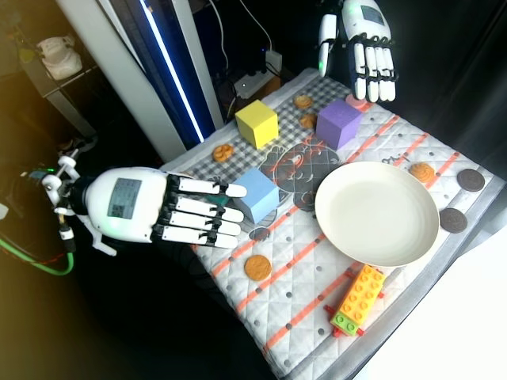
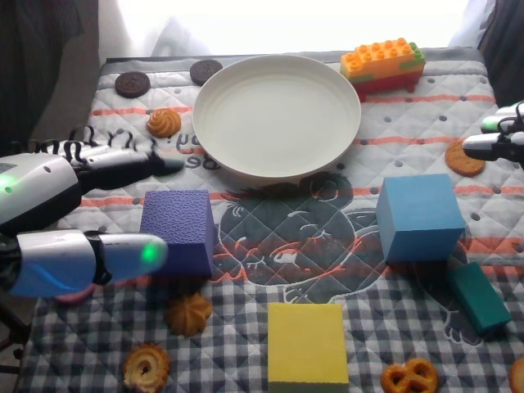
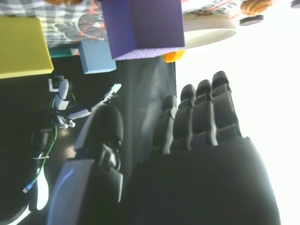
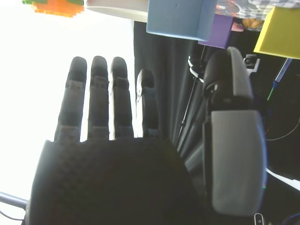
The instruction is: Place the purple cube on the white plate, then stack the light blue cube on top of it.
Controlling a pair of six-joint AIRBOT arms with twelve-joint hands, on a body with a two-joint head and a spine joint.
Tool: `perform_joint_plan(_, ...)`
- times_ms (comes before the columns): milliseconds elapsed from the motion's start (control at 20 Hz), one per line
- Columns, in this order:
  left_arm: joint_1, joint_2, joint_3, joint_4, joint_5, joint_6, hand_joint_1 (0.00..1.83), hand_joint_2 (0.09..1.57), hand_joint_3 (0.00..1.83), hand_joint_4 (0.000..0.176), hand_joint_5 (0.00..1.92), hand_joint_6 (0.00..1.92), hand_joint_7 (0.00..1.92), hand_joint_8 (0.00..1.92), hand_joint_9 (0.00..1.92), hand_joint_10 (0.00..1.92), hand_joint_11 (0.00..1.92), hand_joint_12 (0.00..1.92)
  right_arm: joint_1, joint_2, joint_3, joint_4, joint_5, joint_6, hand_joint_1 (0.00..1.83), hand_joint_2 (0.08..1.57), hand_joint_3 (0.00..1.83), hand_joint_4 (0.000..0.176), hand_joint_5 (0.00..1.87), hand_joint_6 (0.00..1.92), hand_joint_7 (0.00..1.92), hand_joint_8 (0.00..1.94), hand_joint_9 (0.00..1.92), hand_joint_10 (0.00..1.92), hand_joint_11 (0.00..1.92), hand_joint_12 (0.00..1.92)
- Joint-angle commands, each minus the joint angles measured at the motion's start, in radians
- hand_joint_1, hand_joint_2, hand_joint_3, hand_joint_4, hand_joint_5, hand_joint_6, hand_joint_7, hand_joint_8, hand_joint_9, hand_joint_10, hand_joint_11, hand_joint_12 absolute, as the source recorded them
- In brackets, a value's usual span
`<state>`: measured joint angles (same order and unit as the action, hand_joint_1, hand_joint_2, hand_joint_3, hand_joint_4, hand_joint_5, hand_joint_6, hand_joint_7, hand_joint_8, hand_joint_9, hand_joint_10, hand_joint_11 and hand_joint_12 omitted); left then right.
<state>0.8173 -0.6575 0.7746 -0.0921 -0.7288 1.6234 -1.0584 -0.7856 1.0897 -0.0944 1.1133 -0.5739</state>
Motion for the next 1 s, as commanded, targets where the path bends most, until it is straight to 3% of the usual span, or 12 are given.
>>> perform_joint_plan(0, -0.01, -0.002, 0.004, -0.004, -0.112, -0.003, 0.18, 1.16, 0.0, 0.176, 0.3, 0.0, 0.25, 0.0, 0.29, 0.02, 0.0, 0.83, 0.006, 0.005, 0.001, 0.034, 0.113, 0.005, 0.21, 1.23, 0.01, 0.166, 0.04, 0.0, 0.02, 0.0, 0.07, 0.0, 0.0, 0.6)
perform_joint_plan(100, -0.013, -0.006, 0.012, -0.008, -0.103, -0.003, 0.25, 1.12, 0.0, 0.176, 0.26, 0.0, 0.21, 0.0, 0.26, 0.0, 0.0, 0.85, 0.006, 0.002, -0.001, 0.034, 0.113, 0.005, 0.2, 1.17, 0.0, 0.176, 0.0, 0.0, 0.0, 0.0, 0.0, 0.0, 0.0, 0.23)
perform_joint_plan(200, -0.027, -0.023, 0.036, -0.025, -0.067, -0.001, 0.3, 1.08, 0.0, 0.176, 0.26, 0.0, 0.15, 0.0, 0.19, 0.0, 0.0, 0.81, 0.005, -0.001, -0.001, 0.034, 0.113, 0.005, 0.16, 1.13, 0.0, 0.176, 0.0, 0.0, 0.0, 0.0, 0.0, 0.0, 0.0, 0.12)
perform_joint_plan(300, -0.045, -0.042, 0.049, -0.052, -0.032, 0.056, 0.42, 1.01, 0.0, 0.176, 0.31, 0.0, 0.14, 0.0, 0.17, 0.0, 0.0, 0.81, 0.004, -0.001, -0.002, 0.034, 0.113, 0.005, 0.19, 1.11, 0.0, 0.176, 0.0, 0.0, 0.0, 0.0, 0.0, 0.0, 0.0, 0.01)
perform_joint_plan(350, -0.061, -0.057, 0.047, -0.083, -0.008, 0.155, 0.38, 1.0, 0.0, 0.176, 0.28, 0.0, 0.11, 0.0, 0.15, 0.0, 0.0, 0.82, 0.004, 0.0, -0.002, 0.034, 0.113, 0.005, 0.21, 1.09, 0.0, 0.176, 0.0, 0.0, 0.0, 0.0, 0.0, 0.0, 0.0, 0.0)
perform_joint_plan(450, -0.076, -0.074, 0.049, -0.095, 0.019, 0.211, 0.42, 0.94, 0.0, 0.176, 0.17, 0.0, 0.06, 0.0, 0.14, 0.0, 0.0, 0.83, 0.004, 0.0, -0.002, 0.034, 0.115, 0.005, 0.25, 1.1, 0.0, 0.176, 0.0, 0.0, 0.0, 0.0, 0.0, 0.0, 0.0, 0.0)
perform_joint_plan(700, -0.109, -0.116, 0.095, -0.111, 0.086, 0.211, 0.56, 0.89, 0.0, 0.176, 0.44, 0.0, 0.15, 0.0, 0.17, 0.0, 0.0, 0.94, 0.002, 0.0, -0.005, 0.034, 0.116, 0.005, 0.21, 1.11, 0.0, 0.176, 0.0, 0.0, 0.0, 0.0, 0.0, 0.0, 0.01, 0.0)
perform_joint_plan(950, -0.127, -0.139, 0.114, -0.126, 0.105, 0.246, 0.63, 0.88, 0.0, 0.176, 0.41, 0.0, 0.2, 0.01, 0.2, 0.01, 0.0, 0.96, 0.0, -0.004, -0.005, 0.034, 0.116, 0.005, 0.28, 1.13, 0.01, 0.176, 0.0, 0.0, 0.0, 0.0, 0.0, 0.0, 0.02, 0.01)
